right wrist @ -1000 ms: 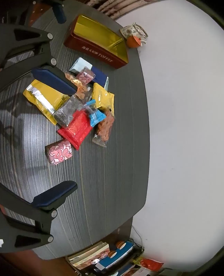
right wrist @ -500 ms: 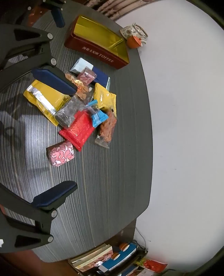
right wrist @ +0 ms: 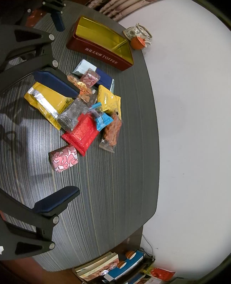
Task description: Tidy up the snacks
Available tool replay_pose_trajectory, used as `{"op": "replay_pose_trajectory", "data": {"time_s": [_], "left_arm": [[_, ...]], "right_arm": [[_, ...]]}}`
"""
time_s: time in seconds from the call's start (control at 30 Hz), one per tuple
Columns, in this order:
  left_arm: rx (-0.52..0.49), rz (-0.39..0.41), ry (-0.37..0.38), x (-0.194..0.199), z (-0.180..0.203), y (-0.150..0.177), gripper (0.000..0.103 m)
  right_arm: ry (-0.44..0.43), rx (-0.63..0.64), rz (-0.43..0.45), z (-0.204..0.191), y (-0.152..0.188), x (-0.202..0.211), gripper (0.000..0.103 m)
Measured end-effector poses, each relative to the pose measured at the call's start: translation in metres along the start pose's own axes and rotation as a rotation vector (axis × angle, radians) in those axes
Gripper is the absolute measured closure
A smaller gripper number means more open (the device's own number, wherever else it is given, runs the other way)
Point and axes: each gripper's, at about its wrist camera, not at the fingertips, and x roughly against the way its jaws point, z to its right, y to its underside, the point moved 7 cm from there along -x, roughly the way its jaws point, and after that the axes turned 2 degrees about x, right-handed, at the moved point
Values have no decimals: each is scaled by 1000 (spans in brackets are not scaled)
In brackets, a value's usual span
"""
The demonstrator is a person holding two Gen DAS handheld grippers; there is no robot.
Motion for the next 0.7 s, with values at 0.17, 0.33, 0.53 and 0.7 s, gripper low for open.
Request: {"op": "replay_pose_trajectory", "data": {"time_s": [0.17,0.33,0.53,0.7], "left_arm": [[-9,21,2,4,1,-2,1],[-6,12,12,4,1,-2,1],[12,17,15,6,-1,-4,1],[21,9,11,5,-3,-3,1]], "right_arm": [[-1,0,-2,0,0,0,3],[-2,-2,-3,0,0,-1,3],[-2,-2,-3,-1,3,-1,3],[-2,-1,-4,-2,3,-1,3]]}}
